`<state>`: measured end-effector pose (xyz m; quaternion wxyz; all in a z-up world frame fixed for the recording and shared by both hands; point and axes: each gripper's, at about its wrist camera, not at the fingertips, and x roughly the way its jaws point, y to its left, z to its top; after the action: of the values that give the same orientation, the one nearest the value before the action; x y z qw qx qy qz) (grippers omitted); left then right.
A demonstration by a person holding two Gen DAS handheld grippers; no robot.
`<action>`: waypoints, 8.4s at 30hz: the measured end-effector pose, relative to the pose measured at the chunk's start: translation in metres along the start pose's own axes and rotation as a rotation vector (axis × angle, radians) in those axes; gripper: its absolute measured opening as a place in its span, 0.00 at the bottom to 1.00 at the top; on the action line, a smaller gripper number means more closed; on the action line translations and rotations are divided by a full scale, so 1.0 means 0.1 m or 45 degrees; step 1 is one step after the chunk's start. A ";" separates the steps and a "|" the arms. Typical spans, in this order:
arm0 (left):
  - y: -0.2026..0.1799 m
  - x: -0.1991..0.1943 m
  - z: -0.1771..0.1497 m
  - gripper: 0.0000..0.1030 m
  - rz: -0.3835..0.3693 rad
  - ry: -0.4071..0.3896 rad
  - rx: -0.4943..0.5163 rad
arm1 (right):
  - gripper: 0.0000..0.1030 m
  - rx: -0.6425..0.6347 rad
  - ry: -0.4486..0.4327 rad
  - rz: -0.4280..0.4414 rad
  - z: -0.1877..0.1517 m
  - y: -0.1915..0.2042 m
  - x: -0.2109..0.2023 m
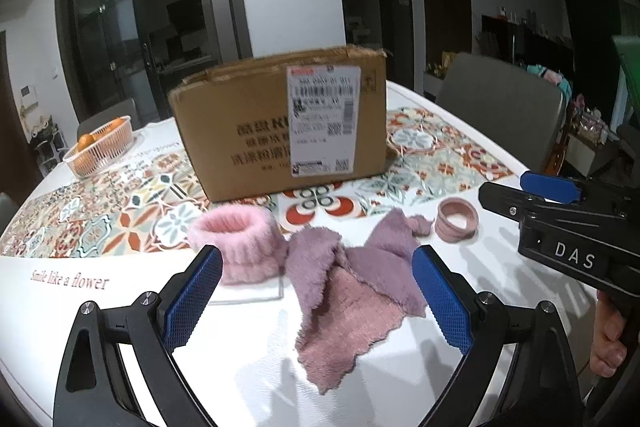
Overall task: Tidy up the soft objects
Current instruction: 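Move both tools back toward the mauve cloth and pink hair tie, then grasp the mauve fuzzy cloth with the left tool while the right tool grasps the pink hair tie, then lift the mauve cloth and hair tie up and over the cardboard box, then open both tools to drop the cloth and hair tie into the box, then move both tools back toward the pink headband on the white tissue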
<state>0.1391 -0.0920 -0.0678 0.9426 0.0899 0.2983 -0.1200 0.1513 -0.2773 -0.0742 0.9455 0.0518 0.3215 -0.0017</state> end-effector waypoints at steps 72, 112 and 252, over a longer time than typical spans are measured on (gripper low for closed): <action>0.13 0.28 0.02 0.21 -0.213 0.106 -0.083 | 0.13 -0.002 0.085 -0.027 -0.03 0.17 0.15; 0.08 0.45 0.00 0.20 -0.230 0.167 -0.082 | 0.13 0.059 0.109 0.041 -0.13 0.19 0.09; 1.31 -0.14 0.98 0.73 0.182 -0.270 -0.071 | 0.47 -0.124 -0.181 0.172 1.16 1.25 0.15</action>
<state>0.2169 0.0119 0.0321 0.9772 0.0717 0.1929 -0.0529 0.2383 -0.1643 0.0196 0.9652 0.0271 0.2493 0.0739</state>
